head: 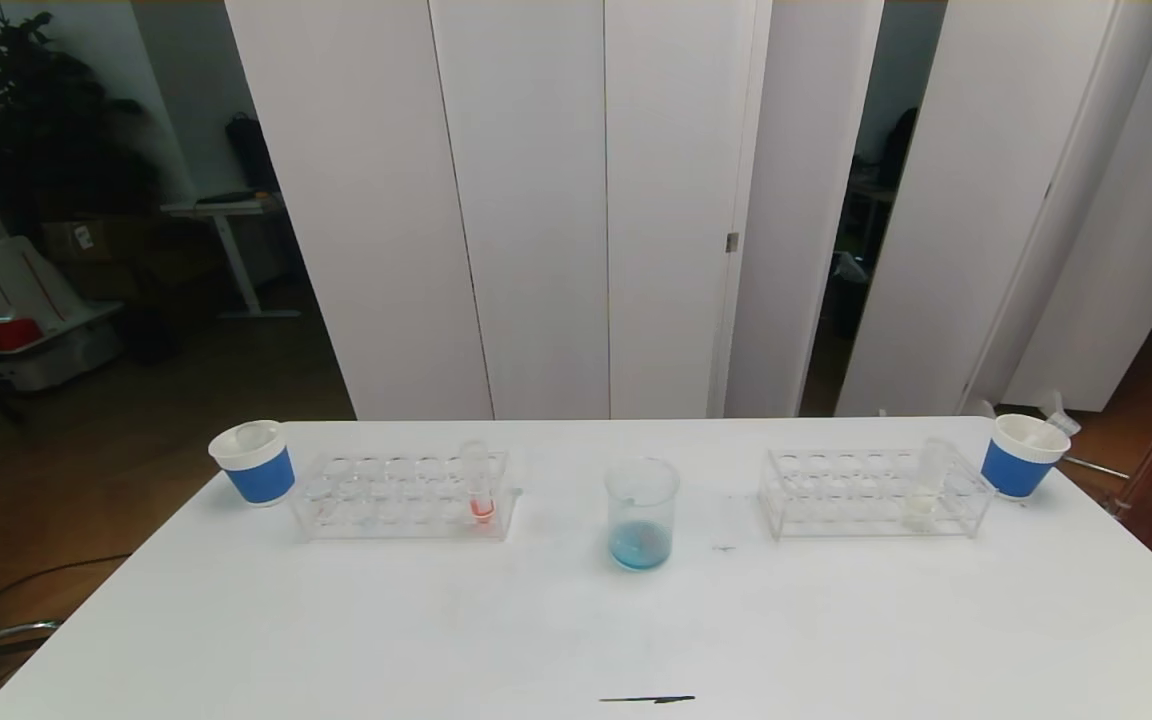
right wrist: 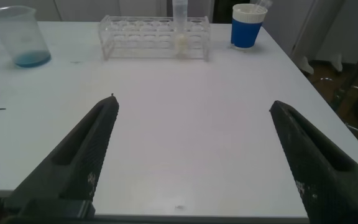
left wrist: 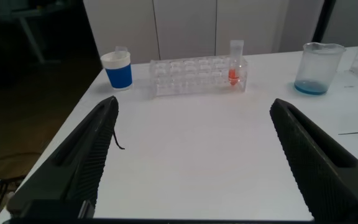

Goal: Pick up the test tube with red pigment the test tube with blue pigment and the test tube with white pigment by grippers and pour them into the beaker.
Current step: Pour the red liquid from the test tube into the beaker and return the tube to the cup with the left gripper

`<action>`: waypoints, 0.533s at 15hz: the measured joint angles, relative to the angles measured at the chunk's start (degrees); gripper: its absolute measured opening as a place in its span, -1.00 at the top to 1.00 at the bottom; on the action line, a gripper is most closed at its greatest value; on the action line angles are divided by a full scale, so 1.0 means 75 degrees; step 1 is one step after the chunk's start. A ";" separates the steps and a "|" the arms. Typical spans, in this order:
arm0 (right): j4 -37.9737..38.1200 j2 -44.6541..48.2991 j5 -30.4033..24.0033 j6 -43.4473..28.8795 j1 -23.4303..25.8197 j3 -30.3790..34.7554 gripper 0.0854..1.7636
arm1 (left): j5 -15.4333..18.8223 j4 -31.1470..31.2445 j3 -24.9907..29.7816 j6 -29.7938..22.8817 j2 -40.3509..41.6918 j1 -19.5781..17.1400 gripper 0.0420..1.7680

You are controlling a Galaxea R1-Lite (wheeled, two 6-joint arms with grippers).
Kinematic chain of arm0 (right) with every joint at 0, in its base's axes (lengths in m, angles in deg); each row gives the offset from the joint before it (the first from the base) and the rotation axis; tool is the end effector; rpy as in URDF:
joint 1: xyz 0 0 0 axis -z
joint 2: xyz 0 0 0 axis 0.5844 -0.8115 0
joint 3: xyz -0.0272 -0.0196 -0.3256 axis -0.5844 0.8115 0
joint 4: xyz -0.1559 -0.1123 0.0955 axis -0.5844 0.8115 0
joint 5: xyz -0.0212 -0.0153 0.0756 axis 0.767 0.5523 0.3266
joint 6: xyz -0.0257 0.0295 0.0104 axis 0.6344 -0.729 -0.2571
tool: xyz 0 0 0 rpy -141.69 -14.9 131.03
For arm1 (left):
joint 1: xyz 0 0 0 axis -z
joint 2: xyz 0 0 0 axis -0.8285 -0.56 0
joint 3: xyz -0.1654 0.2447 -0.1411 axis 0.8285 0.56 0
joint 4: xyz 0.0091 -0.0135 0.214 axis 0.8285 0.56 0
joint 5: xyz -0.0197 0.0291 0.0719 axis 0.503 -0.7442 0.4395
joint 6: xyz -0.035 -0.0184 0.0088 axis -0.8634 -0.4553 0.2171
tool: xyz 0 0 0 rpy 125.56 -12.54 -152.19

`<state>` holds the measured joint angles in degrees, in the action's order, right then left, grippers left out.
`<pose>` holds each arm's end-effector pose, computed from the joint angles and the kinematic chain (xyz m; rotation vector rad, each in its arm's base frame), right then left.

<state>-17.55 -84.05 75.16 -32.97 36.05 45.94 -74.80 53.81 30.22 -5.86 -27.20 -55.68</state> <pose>-0.0104 -0.0007 0.0784 0.0176 0.0588 -0.0221 -0.0180 -0.0008 0.1212 0.0520 -0.0851 -0.0236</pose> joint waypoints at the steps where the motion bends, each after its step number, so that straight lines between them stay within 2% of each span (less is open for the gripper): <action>1: 0.0000 0.0000 0.0003 0.0003 0.0000 0.0000 -0.98 | -0.0007 0.0008 -0.0348 0.0003 -0.0229 0.0000 -0.97; 5: 0.0003 0.0000 0.0003 0.0000 0.0000 0.0003 -0.98 | -0.0062 -0.0070 -0.1539 -0.0042 -0.1606 0.0026 -0.97; 8: 0.0003 0.0000 0.0003 0.0000 0.0000 0.0003 -0.98 | -0.0081 -0.0696 -0.2128 -0.0075 -0.2984 0.0044 -0.97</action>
<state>-17.52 -84.05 75.18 -32.97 36.05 45.97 -75.41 48.59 14.27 -6.42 -49.58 -55.35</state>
